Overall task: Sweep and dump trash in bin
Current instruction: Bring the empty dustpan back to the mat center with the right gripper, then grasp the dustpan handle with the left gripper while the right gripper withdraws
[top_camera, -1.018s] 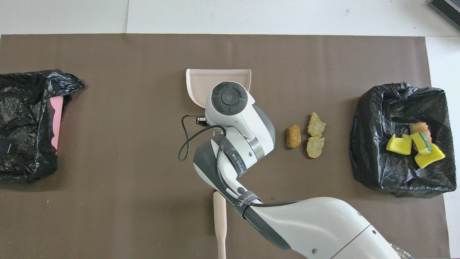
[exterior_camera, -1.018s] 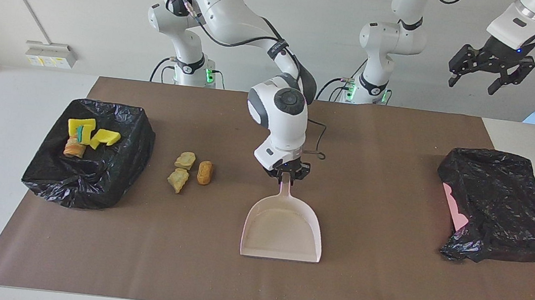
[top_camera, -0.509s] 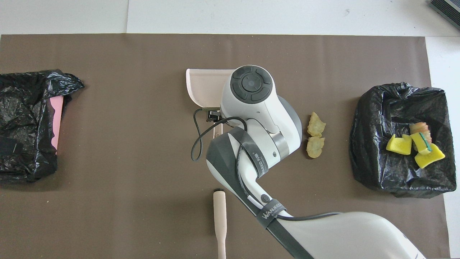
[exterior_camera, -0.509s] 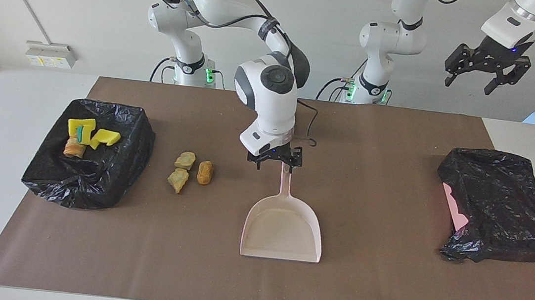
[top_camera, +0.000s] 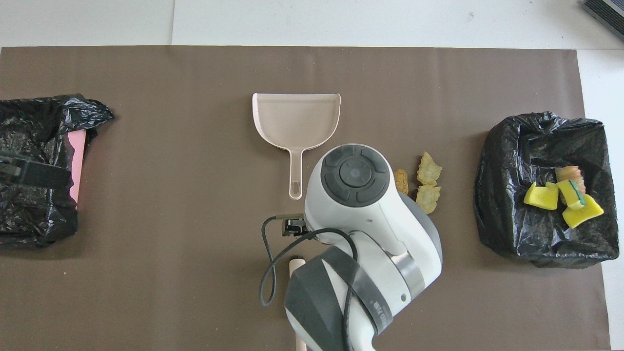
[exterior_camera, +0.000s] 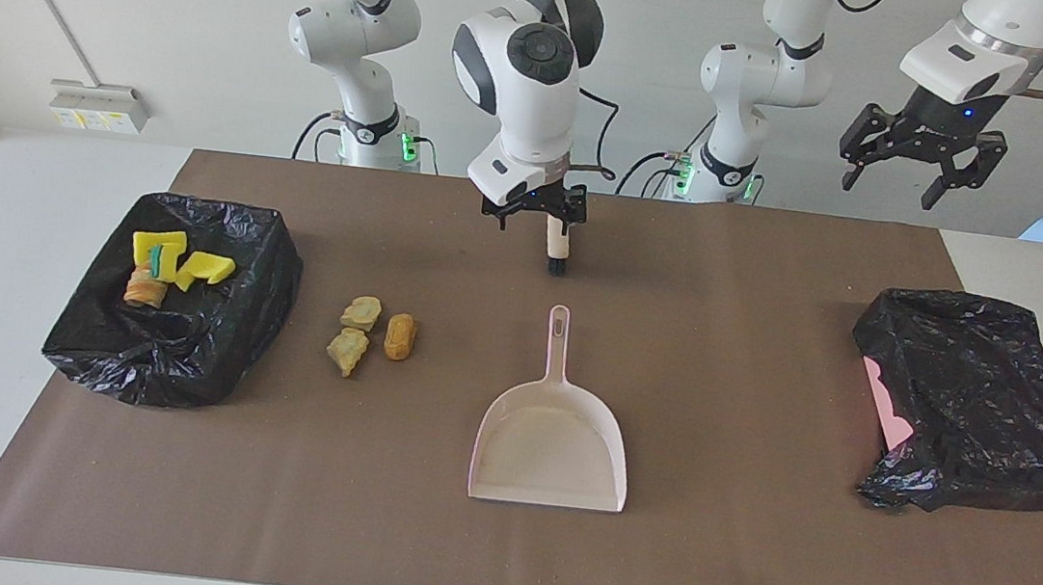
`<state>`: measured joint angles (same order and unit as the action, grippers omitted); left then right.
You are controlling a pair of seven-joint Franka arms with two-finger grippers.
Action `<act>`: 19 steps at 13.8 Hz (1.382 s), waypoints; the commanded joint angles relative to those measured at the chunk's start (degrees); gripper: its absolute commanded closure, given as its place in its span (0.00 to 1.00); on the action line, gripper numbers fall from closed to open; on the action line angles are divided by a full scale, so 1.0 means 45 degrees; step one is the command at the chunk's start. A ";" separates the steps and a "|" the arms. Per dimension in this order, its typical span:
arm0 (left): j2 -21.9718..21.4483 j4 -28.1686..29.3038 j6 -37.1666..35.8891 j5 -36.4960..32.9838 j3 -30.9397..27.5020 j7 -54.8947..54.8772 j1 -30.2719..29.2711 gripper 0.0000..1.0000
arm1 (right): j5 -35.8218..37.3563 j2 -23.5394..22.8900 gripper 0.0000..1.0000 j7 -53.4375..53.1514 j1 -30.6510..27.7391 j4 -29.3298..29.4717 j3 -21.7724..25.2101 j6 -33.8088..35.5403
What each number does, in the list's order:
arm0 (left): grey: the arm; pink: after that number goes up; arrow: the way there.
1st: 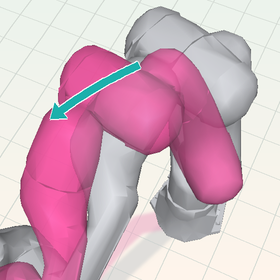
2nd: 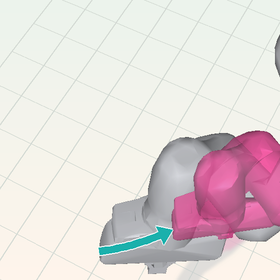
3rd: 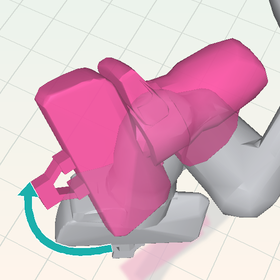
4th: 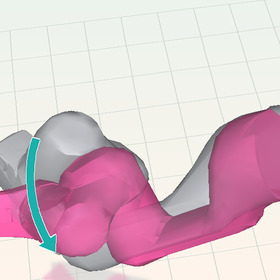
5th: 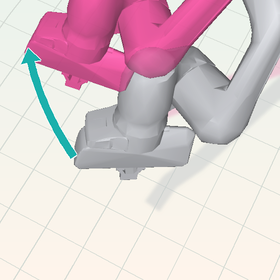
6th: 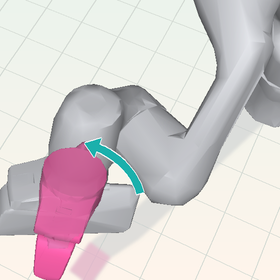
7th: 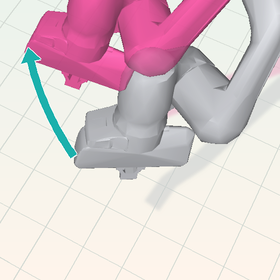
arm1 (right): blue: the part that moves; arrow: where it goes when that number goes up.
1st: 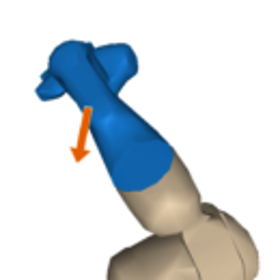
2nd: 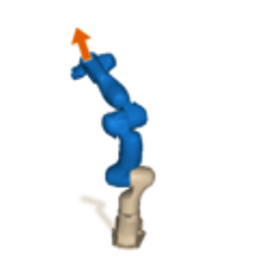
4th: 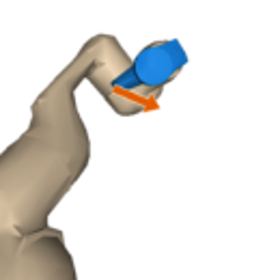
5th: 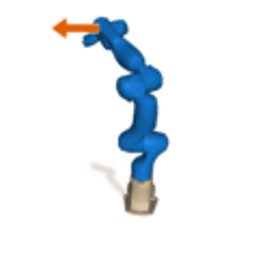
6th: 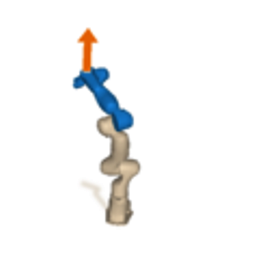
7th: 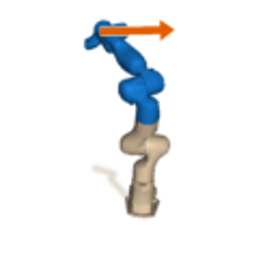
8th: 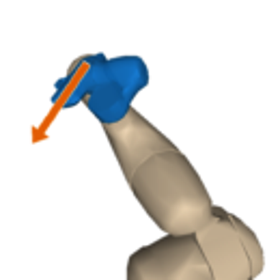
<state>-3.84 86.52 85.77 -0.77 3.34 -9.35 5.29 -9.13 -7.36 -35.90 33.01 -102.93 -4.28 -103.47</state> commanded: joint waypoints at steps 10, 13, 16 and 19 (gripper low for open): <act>0.3346 0.2355 0.6150 -0.1090 0.4310 0.5701 0.0405 0.00 | -0.1506 0.2515 0.00 -0.3132 0.3971 -0.7145 0.0014 -0.5110; 0.4816 0.2374 0.7480 -0.3108 0.5623 0.8364 0.0427 0.00 | -0.1975 0.2514 0.00 -0.3174 0.4480 -0.7632 0.0014 -0.5735; 0.5384 0.2413 0.8124 -0.3148 0.6053 0.9262 0.0485 0.00 | -0.2014 0.2573 0.00 -0.3369 0.4658 -0.7946 0.0014 -0.5894; 0.5833 0.2393 0.8829 -0.3168 0.6132 1.0085 0.0505 0.00 | -0.2014 0.2572 0.18 -0.3273 0.4658 -0.7947 0.0014 -0.5933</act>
<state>21.23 97.76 123.47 -13.51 30.54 33.22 7.47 -16.89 2.90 -50.05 53.67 -137.25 -4.42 -128.55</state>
